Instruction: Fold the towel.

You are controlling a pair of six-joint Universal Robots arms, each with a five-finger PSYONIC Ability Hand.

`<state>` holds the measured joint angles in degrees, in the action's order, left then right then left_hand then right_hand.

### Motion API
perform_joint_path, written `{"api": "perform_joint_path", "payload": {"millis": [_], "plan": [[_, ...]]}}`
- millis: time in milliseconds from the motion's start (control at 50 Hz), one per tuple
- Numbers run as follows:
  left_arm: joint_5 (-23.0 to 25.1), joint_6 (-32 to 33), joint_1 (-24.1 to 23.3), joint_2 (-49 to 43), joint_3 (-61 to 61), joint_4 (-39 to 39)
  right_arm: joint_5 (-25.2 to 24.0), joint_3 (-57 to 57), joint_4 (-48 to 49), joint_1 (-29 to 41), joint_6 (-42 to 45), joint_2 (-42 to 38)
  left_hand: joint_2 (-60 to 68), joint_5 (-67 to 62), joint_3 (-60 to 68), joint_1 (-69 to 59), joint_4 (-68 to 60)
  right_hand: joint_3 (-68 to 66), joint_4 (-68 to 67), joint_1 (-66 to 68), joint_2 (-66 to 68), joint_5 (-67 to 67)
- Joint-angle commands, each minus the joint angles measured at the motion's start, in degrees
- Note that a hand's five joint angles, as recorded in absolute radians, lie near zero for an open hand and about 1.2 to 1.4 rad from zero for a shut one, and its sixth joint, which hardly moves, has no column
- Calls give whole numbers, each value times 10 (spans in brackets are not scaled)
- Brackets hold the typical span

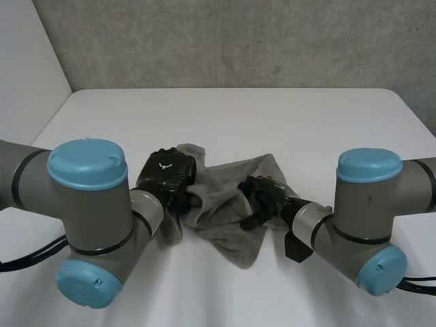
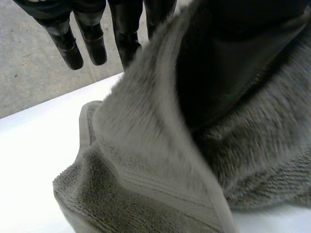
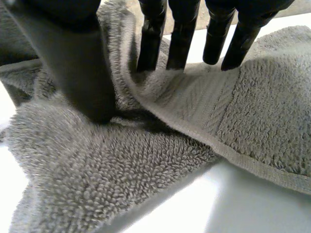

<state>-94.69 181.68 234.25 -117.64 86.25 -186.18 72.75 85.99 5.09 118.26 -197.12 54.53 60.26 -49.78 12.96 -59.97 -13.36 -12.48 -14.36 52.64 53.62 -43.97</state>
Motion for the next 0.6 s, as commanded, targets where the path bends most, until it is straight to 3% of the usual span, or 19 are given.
{"api": "perform_joint_path", "payload": {"millis": [20, 140, 180, 240, 300, 460, 560, 600], "plan": [[-9, 0, 3, 2, -9, 2, 17, 5, 14, -10, 6, 11, 131, -136, -30, -134, 34, 25, 44, 274, 264, -260], [-5, 0, 22, 22, 1, 10, -34, 18, -7, -35, 54, 76, 197, -202, -30, -200, 34, 25, 44, 274, 264, -260], [-2, 2, 29, 34, 8, 13, -85, 16, -56, -51, 123, 108, 197, -202, -30, -200, 34, 25, 44, 274, 264, -260], [6, 14, 44, 58, 26, 20, -104, 15, -89, -59, 159, 123, 197, -202, -30, -200, 34, 25, 44, 274, 264, -260], [27, 34, 52, 83, 41, 26, -132, 11, -175, -94, 256, 155, 197, -202, -30, -200, 34, 25, 44, 274, 264, -260], [67, 120, 71, 94, 62, 28, -134, 3, -264, -132, 416, 155, 197, -202, -30, -200, 34, 25, 44, 274, 264, -260], [70, 176, 75, 23, 17, 22, -126, -72, -272, -121, 432, 101, 197, -202, -30, -200, 34, 25, 44, 274, 264, -260], [69, 198, 81, -31, -62, 22, -126, -119, -270, -116, 416, 82, 197, -202, -30, -200, 34, 25, 44, 274, 264, -260]]}}
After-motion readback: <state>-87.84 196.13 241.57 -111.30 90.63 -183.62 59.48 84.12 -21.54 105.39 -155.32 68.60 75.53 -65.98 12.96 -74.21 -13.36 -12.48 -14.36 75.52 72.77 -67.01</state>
